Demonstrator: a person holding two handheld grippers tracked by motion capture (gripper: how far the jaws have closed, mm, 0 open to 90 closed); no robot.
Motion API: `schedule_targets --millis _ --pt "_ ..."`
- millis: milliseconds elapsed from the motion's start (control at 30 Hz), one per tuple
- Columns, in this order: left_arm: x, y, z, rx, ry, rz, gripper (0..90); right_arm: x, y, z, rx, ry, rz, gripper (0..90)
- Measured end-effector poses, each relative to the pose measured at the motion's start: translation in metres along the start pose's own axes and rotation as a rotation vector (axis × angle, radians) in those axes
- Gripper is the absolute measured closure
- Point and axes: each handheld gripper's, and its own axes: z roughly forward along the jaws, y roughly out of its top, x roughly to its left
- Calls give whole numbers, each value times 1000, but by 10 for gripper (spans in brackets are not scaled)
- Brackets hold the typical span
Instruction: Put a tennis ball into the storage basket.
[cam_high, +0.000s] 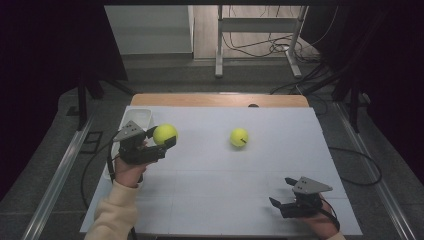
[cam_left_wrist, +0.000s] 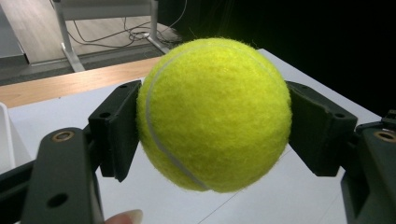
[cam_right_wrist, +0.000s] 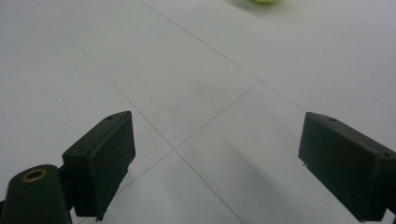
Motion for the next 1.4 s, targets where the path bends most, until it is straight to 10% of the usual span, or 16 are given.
schedule_targets --millis 1400 --pt "9 -5 2 18 38 -9 256 1 -1 2 41 -6 -27 117"
